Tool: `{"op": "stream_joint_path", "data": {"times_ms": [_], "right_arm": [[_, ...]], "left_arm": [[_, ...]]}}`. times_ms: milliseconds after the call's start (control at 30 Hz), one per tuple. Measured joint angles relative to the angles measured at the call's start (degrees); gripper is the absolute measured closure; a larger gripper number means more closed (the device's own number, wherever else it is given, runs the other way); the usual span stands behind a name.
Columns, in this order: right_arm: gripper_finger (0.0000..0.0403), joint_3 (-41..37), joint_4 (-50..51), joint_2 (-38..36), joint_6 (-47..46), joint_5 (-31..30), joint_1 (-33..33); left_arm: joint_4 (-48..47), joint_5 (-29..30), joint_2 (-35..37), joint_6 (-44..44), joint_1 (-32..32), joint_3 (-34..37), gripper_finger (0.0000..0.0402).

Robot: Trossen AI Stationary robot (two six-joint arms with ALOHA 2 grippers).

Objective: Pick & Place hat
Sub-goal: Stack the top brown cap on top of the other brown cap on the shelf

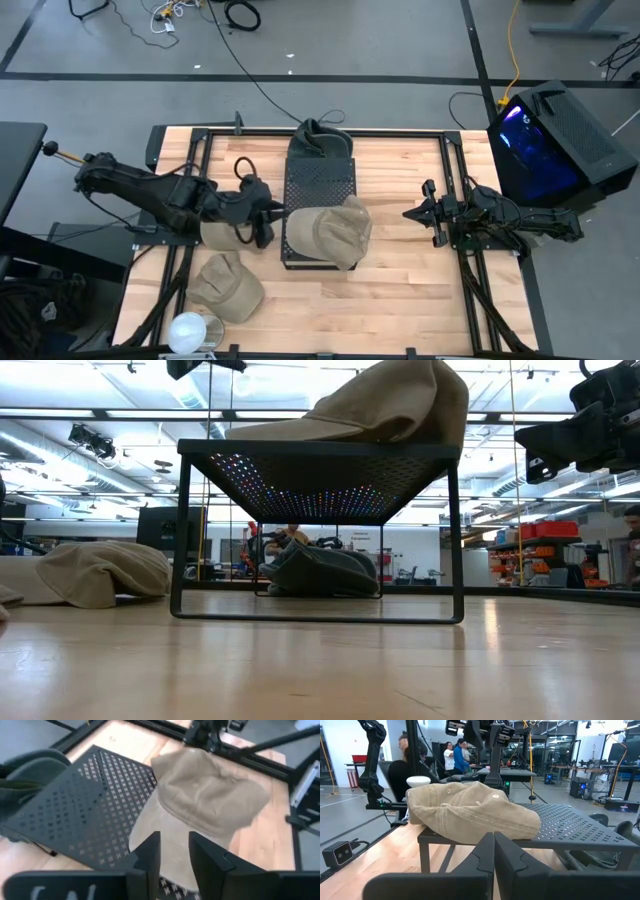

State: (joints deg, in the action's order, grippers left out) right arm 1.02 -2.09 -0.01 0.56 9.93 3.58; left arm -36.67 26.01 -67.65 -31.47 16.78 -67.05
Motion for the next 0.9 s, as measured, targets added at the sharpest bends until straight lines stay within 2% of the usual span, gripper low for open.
{"op": "stream_joint_path", "data": {"times_ms": [267, 467, 733, 900], "right_arm": [[0.0396, 0.0, 0.02, 0.0, 0.0, 0.0, 0.0], [0.0396, 0.0, 0.0, 0.0, 0.0, -0.01, -0.01], [0.0396, 0.0, 0.0, 0.0, 0.0, 0.0, -0.01], [0.0396, 0.0, 0.0, 0.0, 0.0, -0.01, 0.0]], "left_arm": [[-5.0, -2.3, 0.38, -0.87, 0.0, 0.02, 0.0226], [-11.22, -7.31, 0.37, -1.78, 0.02, 0.02, 0.0188], [-23.37, -7.36, 0.21, -5.96, 0.0, 0.04, 0.0191], [-27.75, -7.23, 0.21, -7.68, 0.0, 0.04, 0.0195]]}}
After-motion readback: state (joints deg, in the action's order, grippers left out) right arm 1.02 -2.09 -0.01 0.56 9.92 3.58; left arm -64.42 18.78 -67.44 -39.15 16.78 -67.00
